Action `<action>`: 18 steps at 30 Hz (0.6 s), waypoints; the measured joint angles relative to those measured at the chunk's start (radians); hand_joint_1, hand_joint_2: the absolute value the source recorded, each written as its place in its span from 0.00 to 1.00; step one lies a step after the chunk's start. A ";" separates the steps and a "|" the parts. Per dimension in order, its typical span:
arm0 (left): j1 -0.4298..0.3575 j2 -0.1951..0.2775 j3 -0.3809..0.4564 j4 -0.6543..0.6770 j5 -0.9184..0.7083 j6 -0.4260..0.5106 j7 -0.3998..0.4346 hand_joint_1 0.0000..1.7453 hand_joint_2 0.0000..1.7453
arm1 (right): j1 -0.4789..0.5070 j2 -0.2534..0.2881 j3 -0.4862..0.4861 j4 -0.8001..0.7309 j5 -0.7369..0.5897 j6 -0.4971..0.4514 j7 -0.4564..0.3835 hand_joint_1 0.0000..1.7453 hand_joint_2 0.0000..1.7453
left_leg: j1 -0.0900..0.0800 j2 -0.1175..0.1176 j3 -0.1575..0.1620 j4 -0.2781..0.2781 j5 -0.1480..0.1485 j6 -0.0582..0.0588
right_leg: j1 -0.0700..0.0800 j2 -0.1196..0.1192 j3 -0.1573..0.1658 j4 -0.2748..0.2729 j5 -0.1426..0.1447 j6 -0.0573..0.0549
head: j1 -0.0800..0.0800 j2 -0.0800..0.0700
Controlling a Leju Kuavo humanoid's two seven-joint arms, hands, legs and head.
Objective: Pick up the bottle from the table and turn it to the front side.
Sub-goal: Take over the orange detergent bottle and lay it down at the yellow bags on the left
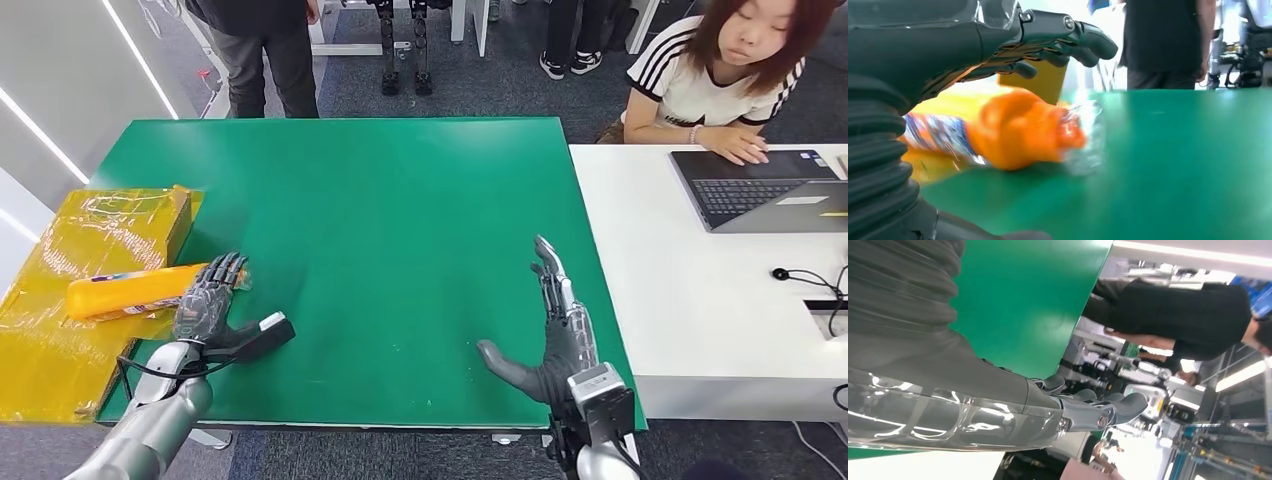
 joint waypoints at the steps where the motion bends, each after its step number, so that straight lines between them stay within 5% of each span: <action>1: -0.004 -0.023 0.024 -0.007 0.077 -0.023 -0.026 0.00 1.00 | 0.005 0.000 -0.002 -0.003 0.001 -0.003 0.002 0.00 1.00 | 0.000 -0.001 0.000 0.000 0.000 0.000 | 0.000 0.000 0.000 0.000 0.000 0.000 | 0.000 0.000; 8: 0.019 -0.123 0.086 -0.232 0.343 -0.044 -0.084 0.00 1.00 | 0.013 0.000 -0.007 0.008 -0.014 0.000 -0.001 0.00 1.00 | 0.000 0.000 -0.001 0.000 0.000 0.000 | 0.000 0.000 0.000 0.000 0.001 0.000 | 0.000 0.000; 18: 0.012 -0.183 -0.028 -0.666 0.320 -0.011 0.005 0.00 1.00 | -0.005 0.002 0.001 0.068 -0.029 -0.013 -0.025 0.00 1.00 | 0.000 -0.001 -0.002 0.000 0.001 0.001 | 0.000 -0.002 -0.001 0.000 0.001 0.000 | 0.000 0.000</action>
